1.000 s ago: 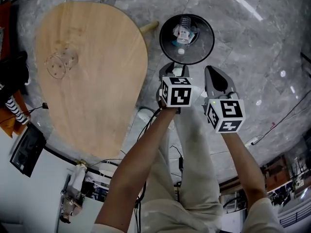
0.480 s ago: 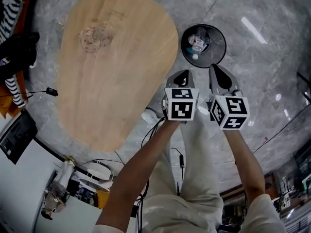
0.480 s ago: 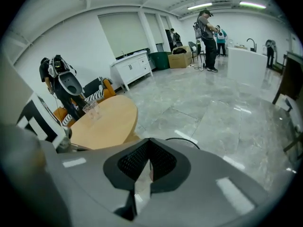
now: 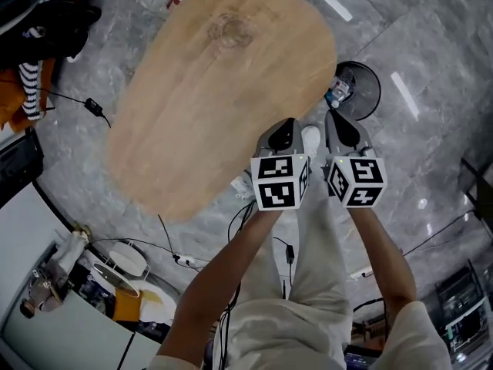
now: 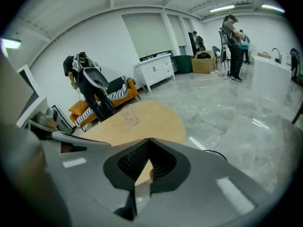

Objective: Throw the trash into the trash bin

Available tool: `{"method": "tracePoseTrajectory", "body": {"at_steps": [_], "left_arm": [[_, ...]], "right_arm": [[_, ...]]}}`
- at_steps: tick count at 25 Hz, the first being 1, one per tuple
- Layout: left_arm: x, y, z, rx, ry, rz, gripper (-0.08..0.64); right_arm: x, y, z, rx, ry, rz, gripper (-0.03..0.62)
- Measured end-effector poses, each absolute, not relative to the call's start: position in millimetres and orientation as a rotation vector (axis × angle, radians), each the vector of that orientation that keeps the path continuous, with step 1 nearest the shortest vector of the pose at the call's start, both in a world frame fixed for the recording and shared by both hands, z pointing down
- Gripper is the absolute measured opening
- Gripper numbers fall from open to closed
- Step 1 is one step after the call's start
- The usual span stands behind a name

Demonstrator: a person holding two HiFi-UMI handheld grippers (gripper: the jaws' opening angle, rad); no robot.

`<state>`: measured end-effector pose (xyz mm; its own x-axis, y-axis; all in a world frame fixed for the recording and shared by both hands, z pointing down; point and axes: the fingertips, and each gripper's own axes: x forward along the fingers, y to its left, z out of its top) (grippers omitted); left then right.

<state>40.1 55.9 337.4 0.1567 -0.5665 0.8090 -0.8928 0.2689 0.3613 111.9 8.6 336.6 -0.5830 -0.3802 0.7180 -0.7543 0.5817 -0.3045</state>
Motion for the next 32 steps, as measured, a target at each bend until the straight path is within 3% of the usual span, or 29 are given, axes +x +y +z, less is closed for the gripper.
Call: {"method": "tracePoseTrajectory", "body": {"at_steps": [15,24,32], "left_arm": [[-105.5,218.5,163.5,1.252,-1.848,0.147,0.006],[-145.9,284.0,48.7,1.310,-1.946,0.033,0.006],[-146.6,330.0,-34.9,1.403,-1.986,-0.063,0.006]], "right_arm": [[-8.0,119.0,178.0,0.618,-2.387,0.636,0.021],[-58.1,179.2,51.7,0.515,-2.509,0.487,0.021],[-57.4,217.8,-21.3,0.531,-2.552,0.453,0.021]]}}
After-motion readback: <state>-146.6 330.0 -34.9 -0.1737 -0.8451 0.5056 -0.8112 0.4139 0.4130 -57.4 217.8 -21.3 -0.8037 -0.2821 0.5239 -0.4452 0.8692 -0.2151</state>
